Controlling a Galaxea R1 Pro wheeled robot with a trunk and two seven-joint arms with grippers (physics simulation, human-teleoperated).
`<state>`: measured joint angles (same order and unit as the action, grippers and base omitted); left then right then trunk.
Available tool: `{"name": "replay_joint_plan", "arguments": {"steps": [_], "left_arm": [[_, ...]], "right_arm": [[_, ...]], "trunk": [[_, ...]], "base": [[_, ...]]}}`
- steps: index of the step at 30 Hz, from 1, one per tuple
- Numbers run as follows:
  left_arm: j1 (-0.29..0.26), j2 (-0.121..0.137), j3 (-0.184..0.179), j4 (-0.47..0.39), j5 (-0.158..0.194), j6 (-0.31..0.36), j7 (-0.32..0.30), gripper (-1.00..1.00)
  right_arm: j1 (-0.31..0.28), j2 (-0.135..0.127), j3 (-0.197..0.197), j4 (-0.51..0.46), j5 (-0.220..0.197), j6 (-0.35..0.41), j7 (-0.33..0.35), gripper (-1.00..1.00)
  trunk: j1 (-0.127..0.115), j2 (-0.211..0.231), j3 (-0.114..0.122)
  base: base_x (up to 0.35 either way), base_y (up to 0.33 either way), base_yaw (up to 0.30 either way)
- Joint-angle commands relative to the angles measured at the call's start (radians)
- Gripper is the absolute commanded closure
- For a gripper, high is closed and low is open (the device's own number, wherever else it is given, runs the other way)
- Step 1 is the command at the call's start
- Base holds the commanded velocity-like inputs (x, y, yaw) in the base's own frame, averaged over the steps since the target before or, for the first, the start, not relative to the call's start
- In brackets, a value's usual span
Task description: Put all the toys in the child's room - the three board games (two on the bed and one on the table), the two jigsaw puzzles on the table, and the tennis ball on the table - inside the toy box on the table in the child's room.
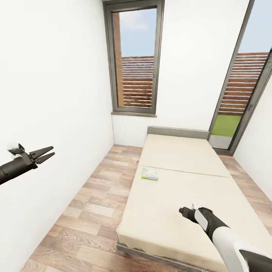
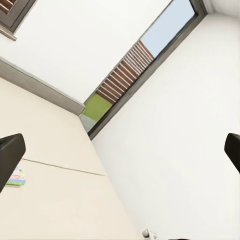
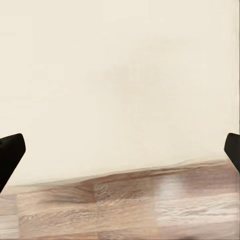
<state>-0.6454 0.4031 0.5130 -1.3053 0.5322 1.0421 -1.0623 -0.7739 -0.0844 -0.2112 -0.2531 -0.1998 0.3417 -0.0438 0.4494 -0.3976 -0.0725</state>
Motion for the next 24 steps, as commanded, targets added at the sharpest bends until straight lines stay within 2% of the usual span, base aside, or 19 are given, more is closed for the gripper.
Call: {"name": "replay_joint_plan", "arguments": {"steps": [1,5,10,17,24], "left_arm": [[-0.001,0.000,0.001,0.000,-0.001,0.004,-0.004,-1.00],[-0.001,0.000,0.001,0.000,-0.001,0.004,-0.004,-1.00],[-0.001,0.000,0.001,0.000,-0.001,0.004,-0.004,-1.00],[-0.001,0.000,0.001,0.000,-0.001,0.004,-0.004,-1.00],[-0.001,0.000,0.001,0.000,-0.001,0.004,-0.004,-1.00]], "right_arm": [[-0.001,0.000,0.001,-0.002,-0.009,0.004,-0.005,-1.00],[-0.001,0.000,0.001,-0.002,-0.007,0.004,-0.005,-1.00],[-0.001,0.004,0.002,-0.002,-0.003,0.001,-0.005,-1.00],[0.000,0.008,0.004,0.002,0.005,-0.074,-0.008,-1.00],[0.006,0.006,0.004,0.002,0.006,-0.091,-0.007,-1.00]], "trunk": [[0.001,-0.002,-0.003],[0.001,-0.002,-0.008],[0.001,-0.002,-0.014],[0.001,-0.002,-0.024],[0.001,-0.002,-0.034]], "base": [[0.000,0.000,-0.238],[0.000,-0.033,-0.226],[0.073,-0.192,-0.208],[0.062,-0.064,-0.159],[0.125,-0.017,-0.087]]}}
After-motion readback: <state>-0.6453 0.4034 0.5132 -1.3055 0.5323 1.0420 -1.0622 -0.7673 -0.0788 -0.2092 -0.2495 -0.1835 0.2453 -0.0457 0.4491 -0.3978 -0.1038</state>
